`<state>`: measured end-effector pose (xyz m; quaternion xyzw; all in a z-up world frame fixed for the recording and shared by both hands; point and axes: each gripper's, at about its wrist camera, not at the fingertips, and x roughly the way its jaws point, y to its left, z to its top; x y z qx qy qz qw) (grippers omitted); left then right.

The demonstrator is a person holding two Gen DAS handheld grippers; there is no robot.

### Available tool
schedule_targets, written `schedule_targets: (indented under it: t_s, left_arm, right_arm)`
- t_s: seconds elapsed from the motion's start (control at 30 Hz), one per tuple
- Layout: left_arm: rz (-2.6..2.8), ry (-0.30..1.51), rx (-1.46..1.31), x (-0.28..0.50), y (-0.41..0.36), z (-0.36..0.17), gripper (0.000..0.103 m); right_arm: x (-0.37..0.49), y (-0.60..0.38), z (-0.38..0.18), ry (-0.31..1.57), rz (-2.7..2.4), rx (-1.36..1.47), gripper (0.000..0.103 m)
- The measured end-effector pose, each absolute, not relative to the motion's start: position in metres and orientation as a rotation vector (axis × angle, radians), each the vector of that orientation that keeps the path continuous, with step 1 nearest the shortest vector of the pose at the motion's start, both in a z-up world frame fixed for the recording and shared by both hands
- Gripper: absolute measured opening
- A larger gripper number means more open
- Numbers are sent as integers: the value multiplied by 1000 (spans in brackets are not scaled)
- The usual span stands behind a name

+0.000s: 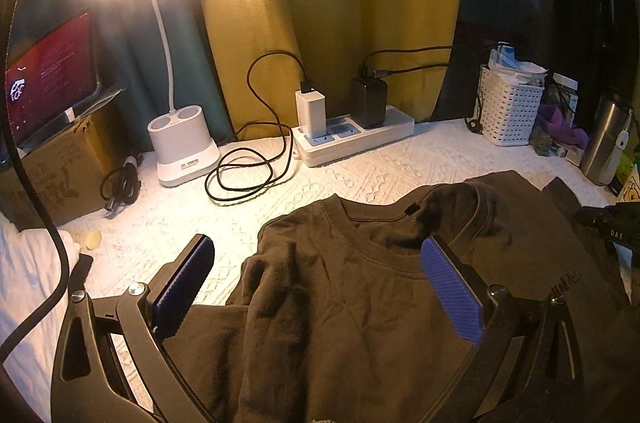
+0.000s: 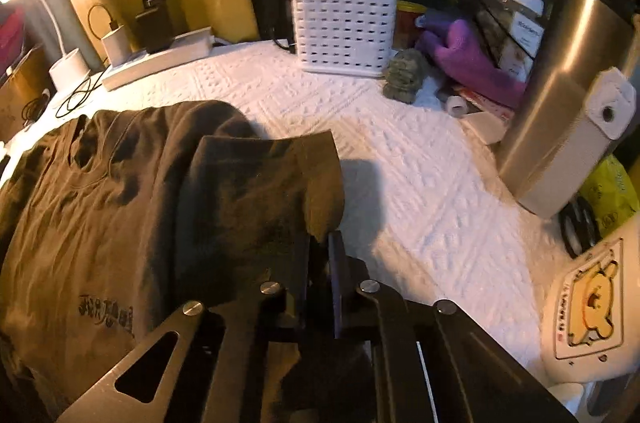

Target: Fold small clothes

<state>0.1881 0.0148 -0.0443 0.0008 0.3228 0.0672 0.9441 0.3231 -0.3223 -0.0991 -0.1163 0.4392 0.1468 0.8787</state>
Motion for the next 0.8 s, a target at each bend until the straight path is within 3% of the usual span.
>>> schedule_targets:
  t_s: [0.43,0.8]
  left_arm:
    - [189,633,1,168,46,-36,102]
    - [235,635,-58,127,93,-40,102]
  right_arm:
    - [284,-382,-44,764,-3,-225,6]
    - [230,-309,-9,606,182,-296,6]
